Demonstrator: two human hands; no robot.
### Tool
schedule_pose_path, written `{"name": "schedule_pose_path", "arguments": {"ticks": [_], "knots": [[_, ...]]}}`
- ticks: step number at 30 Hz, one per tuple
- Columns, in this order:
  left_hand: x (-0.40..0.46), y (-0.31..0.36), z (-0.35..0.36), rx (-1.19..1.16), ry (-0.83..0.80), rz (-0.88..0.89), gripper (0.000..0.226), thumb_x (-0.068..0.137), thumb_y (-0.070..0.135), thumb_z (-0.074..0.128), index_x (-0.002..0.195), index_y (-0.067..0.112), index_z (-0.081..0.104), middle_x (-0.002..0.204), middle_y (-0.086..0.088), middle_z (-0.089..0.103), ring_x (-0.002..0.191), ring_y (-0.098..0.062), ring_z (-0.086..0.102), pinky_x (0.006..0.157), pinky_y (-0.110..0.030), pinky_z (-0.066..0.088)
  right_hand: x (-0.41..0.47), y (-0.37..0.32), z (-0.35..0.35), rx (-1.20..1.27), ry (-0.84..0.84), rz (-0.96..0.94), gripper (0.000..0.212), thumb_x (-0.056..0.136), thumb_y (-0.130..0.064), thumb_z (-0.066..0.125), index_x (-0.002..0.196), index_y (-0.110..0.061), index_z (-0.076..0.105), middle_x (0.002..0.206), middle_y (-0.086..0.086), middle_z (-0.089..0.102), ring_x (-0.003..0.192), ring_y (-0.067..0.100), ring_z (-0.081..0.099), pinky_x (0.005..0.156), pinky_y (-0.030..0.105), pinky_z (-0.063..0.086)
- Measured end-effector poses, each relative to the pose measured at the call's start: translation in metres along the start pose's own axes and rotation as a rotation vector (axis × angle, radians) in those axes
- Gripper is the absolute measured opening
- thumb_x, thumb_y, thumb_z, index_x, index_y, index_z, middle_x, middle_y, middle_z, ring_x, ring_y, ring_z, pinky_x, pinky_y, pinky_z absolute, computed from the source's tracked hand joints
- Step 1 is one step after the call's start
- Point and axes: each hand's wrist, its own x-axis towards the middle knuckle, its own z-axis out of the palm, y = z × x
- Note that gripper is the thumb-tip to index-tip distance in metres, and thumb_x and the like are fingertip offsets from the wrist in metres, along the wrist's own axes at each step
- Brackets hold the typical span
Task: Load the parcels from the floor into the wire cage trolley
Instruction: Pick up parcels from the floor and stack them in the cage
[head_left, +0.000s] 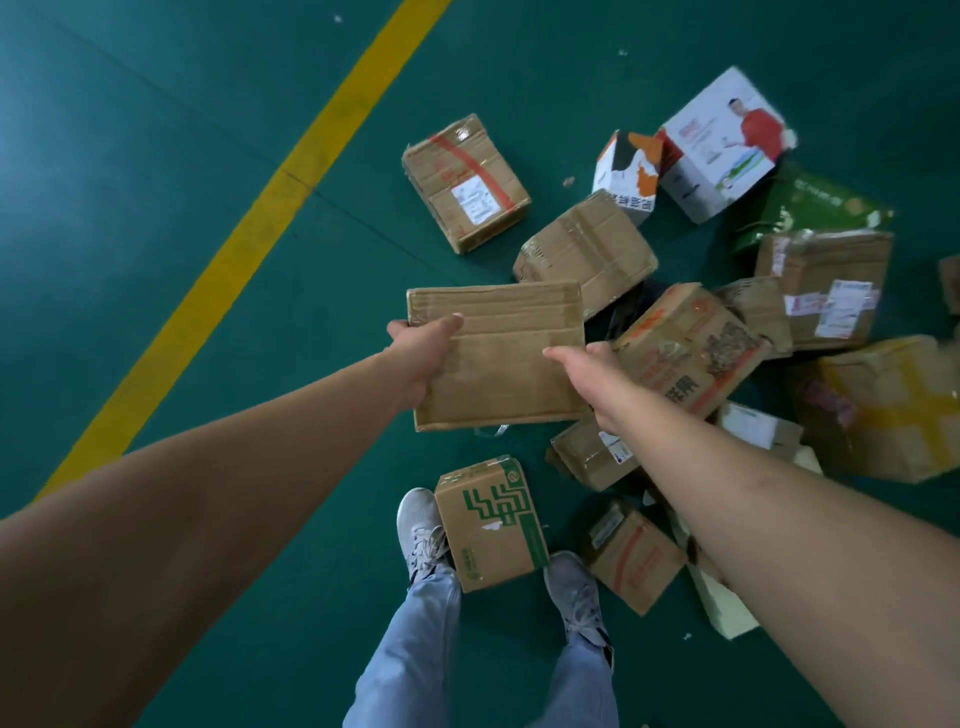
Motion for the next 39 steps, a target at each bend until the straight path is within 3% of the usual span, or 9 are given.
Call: {"name": "schedule_pose_path", "arguments": {"ticks": [9,11,15,20,25,27,32,36,39], "knots": [[-0.242,0.051,-0.016,0.171,-0.088,0.129,0.089,0.089,0.06,0.067,0.152,0.023,0.017,0.102,-0.005,0.048,0.083,-0.026,0.055,0.052,-0.041,0.048,-0.217,0.01,-0.098,0.364,0.121,0.055,0.08,0.078,-0.058,0.071,0.147,-0.027,0.043,0.134,0.001,0.061,0.113,0.025,0.06,0.099,0.046,0.052],[-0.292,0.055,-0.006,0.189,-0.129,0.138,0.095,0.086,0.068,0.066,0.154,0.024,0.016,0.105,-0.005,0.048,0.088,-0.028,0.055,0.065,-0.048,0.05,-0.269,0.02,-0.127,0.467,0.153,0.052,0.085,0.076,-0.062,0.07,0.15,-0.032,0.04,0.135,0.0,0.062,0.112,0.025,0.062,0.098,0.047,0.054],[-0.363,0.045,0.035,0.323,-0.228,0.156,0.109,0.068,0.084,0.064,0.154,0.03,0.024,0.145,-0.005,0.045,0.132,-0.042,0.044,0.099,-0.074,0.033,-0.356,0.048,-0.174,0.607,0.197,0.064,0.082,0.085,-0.062,0.069,0.152,-0.037,0.029,0.135,0.001,0.058,0.111,0.026,0.061,0.09,0.046,0.056],[-0.497,-0.012,0.121,0.649,-0.375,0.231,0.071,0.082,0.079,0.059,0.129,0.026,0.051,0.136,-0.003,0.05,0.124,-0.032,0.047,0.115,-0.07,0.02,-0.458,0.152,-0.248,0.887,0.306,0.139,0.087,0.083,-0.059,0.074,0.15,-0.033,0.023,0.125,0.003,0.058,0.099,0.025,0.064,0.075,0.047,0.059],[-0.578,-0.102,0.209,0.853,-0.55,0.3,0.06,0.075,0.077,0.067,0.106,0.026,0.065,0.123,-0.004,0.066,0.112,-0.03,0.061,0.104,-0.06,0.043,-0.544,0.273,-0.297,1.019,0.435,0.214,0.078,0.095,-0.052,0.066,0.151,-0.019,0.023,0.112,0.003,0.055,0.077,0.016,0.053,0.053,0.034,0.044],[-0.612,-0.146,0.243,0.978,-0.577,0.324,0.076,0.068,0.082,0.067,0.122,0.03,0.064,0.131,-0.003,0.063,0.115,-0.032,0.059,0.107,-0.06,0.036,-0.579,0.325,-0.311,1.084,0.461,0.266,0.082,0.092,-0.057,0.068,0.152,-0.018,0.026,0.118,0.006,0.055,0.079,0.019,0.052,0.059,0.037,0.045],[-0.724,-0.252,0.301,1.173,-0.721,0.452,0.073,0.096,0.068,0.051,0.15,0.021,0.042,0.146,-0.004,0.045,0.141,-0.03,0.04,0.115,-0.06,0.025,-0.663,0.436,-0.348,1.225,0.613,0.31,0.085,0.09,-0.056,0.07,0.151,-0.016,0.027,0.12,0.005,0.051,0.074,0.02,0.052,0.053,0.038,0.044],[-0.793,-0.316,0.34,1.28,-0.788,0.56,0.067,0.096,0.067,0.053,0.139,0.016,0.048,0.127,-0.004,0.052,0.095,-0.027,0.055,0.087,-0.05,0.047,-0.713,0.504,-0.374,1.327,0.701,0.281,0.101,0.08,-0.064,0.075,0.155,-0.019,0.024,0.146,0.01,0.05,0.084,0.027,0.057,0.047,0.038,0.049],[-0.838,-0.347,0.365,1.363,-0.787,0.568,0.079,0.086,0.077,0.057,0.142,0.022,0.042,0.138,-0.007,0.05,0.129,-0.04,0.049,0.11,-0.069,0.03,-0.747,0.541,-0.4,1.379,0.78,0.253,0.099,0.083,-0.061,0.075,0.157,-0.018,0.024,0.147,0.01,0.049,0.095,0.029,0.057,0.061,0.041,0.051]]}}
